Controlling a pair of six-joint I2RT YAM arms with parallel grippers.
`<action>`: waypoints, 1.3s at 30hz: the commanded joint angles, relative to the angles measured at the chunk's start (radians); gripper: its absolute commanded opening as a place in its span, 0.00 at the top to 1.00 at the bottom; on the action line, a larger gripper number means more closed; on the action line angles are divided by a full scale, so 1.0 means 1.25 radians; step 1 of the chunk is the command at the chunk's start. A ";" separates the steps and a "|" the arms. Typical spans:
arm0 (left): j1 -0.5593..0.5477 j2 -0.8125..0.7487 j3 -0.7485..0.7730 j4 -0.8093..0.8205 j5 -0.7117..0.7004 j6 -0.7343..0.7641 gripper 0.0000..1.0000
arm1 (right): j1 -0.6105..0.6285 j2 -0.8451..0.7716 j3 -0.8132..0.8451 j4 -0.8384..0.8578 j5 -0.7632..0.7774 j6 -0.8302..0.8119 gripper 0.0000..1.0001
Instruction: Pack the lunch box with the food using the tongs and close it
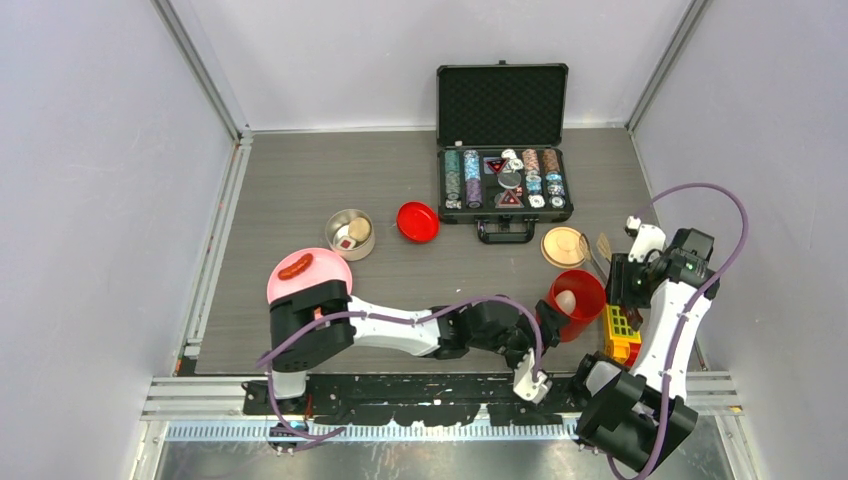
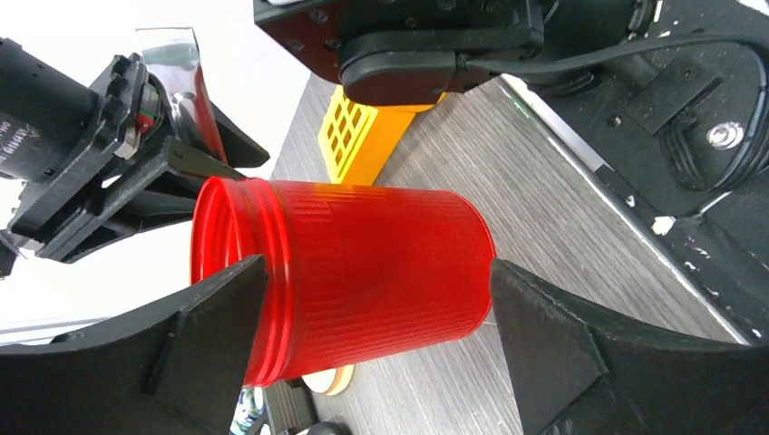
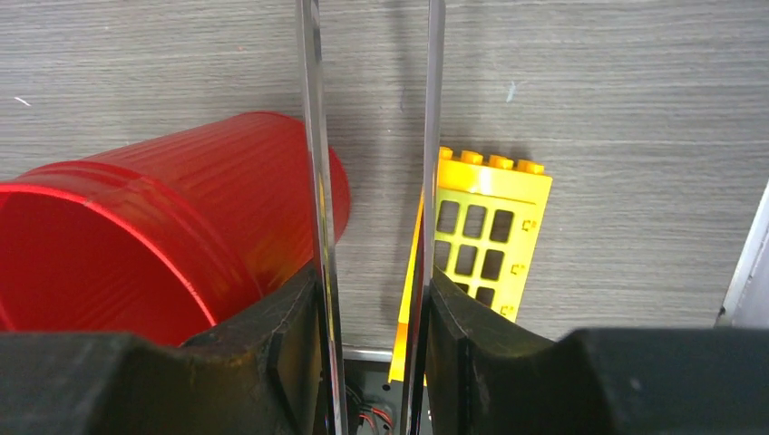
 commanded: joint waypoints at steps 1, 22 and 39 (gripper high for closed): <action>0.013 -0.028 -0.014 0.052 -0.005 -0.003 0.05 | 0.005 -0.011 0.015 0.026 -0.066 -0.023 0.56; 0.080 -0.041 -0.036 -0.008 -0.036 0.032 0.15 | 0.397 0.088 0.086 0.166 0.061 0.193 0.57; 0.160 -0.052 -0.091 -0.016 -0.095 0.067 0.19 | 0.551 0.155 0.113 0.293 0.149 0.292 0.57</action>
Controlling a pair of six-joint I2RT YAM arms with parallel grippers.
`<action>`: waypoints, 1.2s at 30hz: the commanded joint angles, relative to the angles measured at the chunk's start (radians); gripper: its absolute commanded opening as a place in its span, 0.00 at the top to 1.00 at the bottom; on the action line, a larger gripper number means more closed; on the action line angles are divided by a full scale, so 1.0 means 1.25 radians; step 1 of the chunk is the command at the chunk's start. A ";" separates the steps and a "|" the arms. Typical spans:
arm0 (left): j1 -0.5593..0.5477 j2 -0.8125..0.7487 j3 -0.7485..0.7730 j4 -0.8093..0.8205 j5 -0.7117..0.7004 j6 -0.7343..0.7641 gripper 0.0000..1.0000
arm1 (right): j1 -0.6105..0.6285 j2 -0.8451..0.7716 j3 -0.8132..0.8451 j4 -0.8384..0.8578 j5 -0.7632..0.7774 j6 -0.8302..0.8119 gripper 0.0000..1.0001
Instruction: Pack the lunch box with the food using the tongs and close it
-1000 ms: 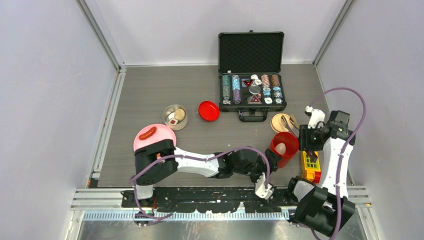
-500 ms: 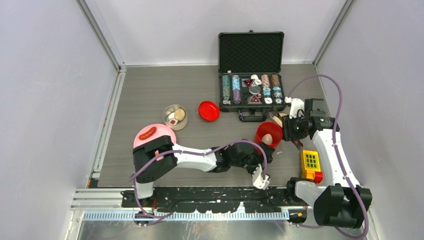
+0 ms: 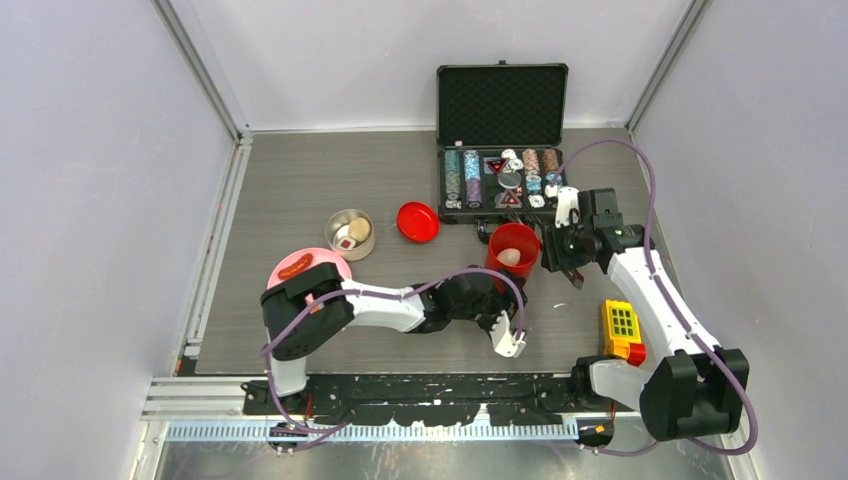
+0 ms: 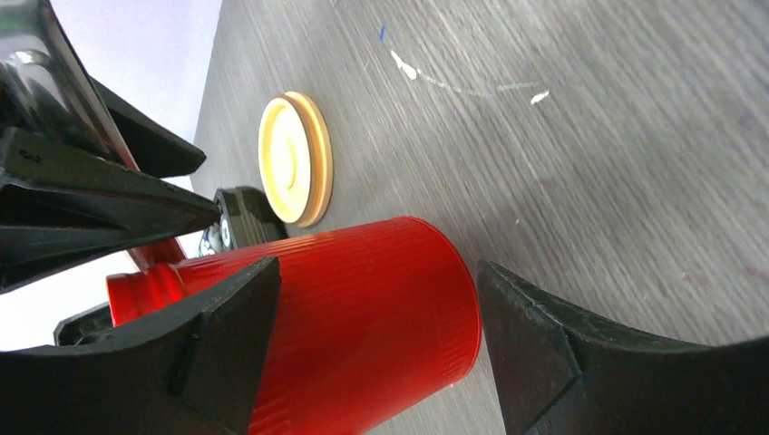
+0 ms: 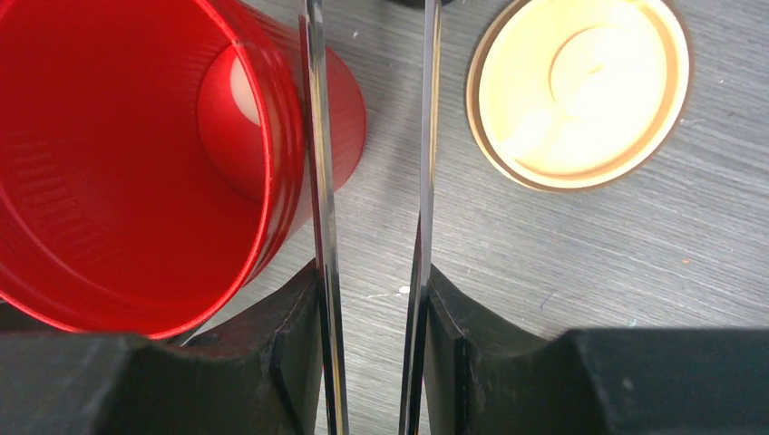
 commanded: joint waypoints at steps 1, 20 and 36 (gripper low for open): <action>0.011 -0.054 -0.016 0.000 -0.019 0.002 0.19 | 0.009 0.013 0.067 0.061 0.057 0.039 0.57; 0.033 -0.358 0.081 -0.563 -0.027 -0.647 0.11 | -0.028 0.107 0.458 -0.102 -0.040 0.032 0.57; 0.600 -0.483 0.192 -0.802 -0.015 -1.045 0.12 | 0.200 0.237 0.643 -0.173 -0.054 0.026 0.57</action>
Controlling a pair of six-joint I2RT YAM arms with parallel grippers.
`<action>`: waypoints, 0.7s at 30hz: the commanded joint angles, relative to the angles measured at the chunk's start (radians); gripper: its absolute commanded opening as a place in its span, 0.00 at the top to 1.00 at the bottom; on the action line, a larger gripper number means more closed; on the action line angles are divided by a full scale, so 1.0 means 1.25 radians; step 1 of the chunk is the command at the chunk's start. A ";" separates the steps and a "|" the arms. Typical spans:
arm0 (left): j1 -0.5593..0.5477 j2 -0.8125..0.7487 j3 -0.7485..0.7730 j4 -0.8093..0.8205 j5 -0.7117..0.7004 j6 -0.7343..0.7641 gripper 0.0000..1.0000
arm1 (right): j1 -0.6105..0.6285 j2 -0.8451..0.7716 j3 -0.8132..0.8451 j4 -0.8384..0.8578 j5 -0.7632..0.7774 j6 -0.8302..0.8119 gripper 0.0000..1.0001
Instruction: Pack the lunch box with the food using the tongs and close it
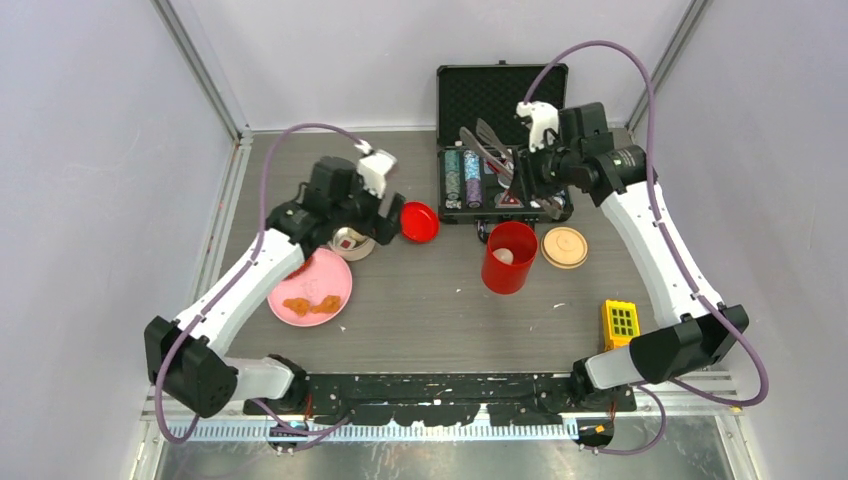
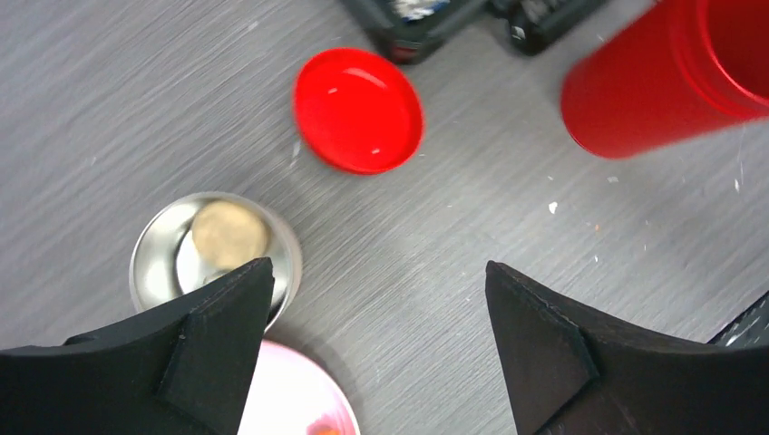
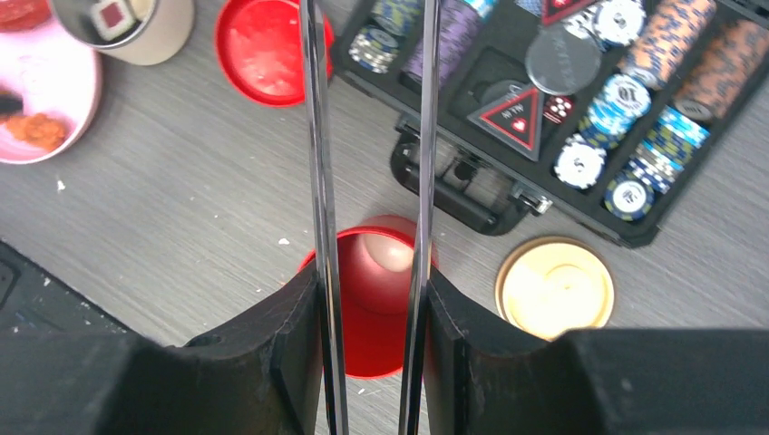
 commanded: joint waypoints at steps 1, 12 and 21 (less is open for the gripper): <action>0.146 -0.038 0.046 -0.087 0.035 -0.128 0.11 | 0.071 0.011 0.068 -0.009 -0.012 -0.014 0.57; 0.595 -0.051 0.047 -0.148 0.173 -0.170 0.08 | 0.328 0.068 0.086 -0.079 -0.009 -0.099 0.57; 0.712 -0.034 0.084 -0.205 0.179 -0.082 0.05 | 0.495 0.193 0.158 -0.149 -0.010 -0.218 0.57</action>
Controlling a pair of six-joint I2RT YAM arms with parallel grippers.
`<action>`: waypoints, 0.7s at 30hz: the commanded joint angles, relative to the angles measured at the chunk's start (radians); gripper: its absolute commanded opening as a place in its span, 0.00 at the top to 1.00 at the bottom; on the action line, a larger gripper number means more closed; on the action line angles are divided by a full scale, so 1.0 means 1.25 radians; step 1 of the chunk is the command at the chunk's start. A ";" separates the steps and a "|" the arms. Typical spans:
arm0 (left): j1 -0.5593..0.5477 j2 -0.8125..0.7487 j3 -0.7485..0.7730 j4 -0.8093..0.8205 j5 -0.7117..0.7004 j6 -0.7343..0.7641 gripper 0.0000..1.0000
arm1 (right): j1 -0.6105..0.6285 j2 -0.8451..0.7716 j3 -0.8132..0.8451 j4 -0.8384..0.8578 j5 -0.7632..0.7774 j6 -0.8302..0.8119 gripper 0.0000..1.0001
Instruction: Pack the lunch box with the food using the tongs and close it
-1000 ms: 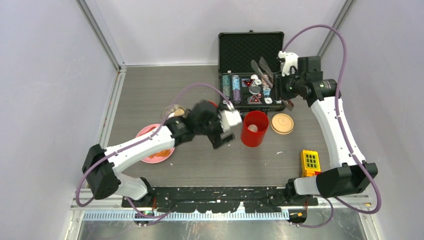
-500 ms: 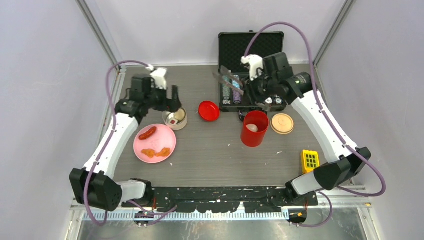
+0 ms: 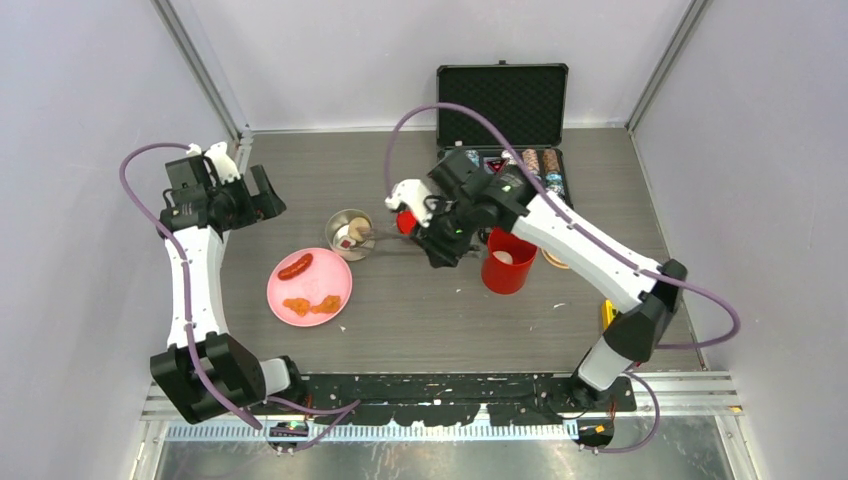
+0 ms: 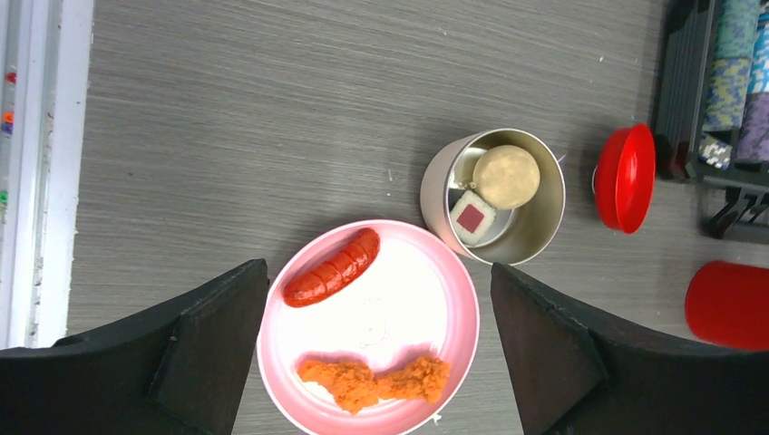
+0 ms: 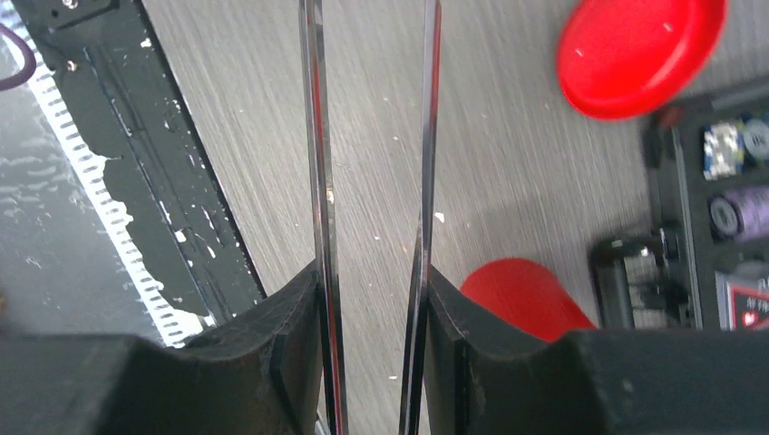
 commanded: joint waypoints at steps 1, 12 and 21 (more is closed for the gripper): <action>0.004 -0.012 0.040 -0.028 0.025 0.047 0.05 | 0.057 0.070 0.072 -0.012 -0.002 -0.071 0.56; 0.004 -0.087 -0.061 0.038 0.011 -0.005 0.04 | 0.144 0.234 0.146 0.001 0.012 -0.082 0.54; 0.004 -0.115 -0.084 0.050 0.015 -0.008 0.03 | 0.165 0.334 0.190 0.018 0.007 -0.065 0.52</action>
